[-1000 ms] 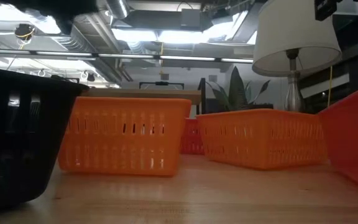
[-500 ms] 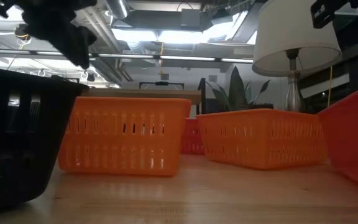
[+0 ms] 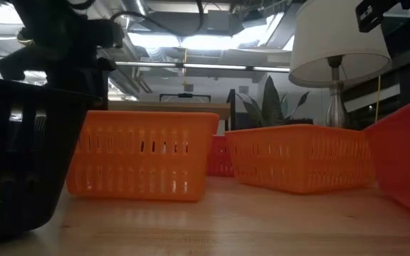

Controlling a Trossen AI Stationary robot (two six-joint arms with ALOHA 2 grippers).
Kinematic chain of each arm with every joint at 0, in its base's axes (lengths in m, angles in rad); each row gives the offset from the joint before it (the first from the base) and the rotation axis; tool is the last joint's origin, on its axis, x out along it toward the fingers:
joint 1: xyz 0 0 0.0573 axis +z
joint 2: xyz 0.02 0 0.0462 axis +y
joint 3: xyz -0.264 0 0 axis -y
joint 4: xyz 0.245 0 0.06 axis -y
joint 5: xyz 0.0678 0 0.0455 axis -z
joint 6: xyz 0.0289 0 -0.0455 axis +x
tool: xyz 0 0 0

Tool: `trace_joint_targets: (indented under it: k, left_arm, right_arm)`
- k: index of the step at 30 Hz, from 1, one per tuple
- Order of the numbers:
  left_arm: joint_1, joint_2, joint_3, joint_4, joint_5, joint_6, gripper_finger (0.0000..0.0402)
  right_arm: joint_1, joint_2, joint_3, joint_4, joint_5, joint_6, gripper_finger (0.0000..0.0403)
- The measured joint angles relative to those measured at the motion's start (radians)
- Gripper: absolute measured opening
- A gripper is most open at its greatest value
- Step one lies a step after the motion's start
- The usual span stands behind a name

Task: Stack baskets on shelf by color
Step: Put the top black bin on the shelf

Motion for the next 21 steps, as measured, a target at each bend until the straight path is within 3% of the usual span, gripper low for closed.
trace_joint_targets:
  k: [21]
  left_arm:
    - [0.001,0.119,0.0,0.003,0.0,-0.087,0.0094]
  right_arm:
    - [0.0,0.0,-0.002,-0.045,0.0,0.001,0.0114]
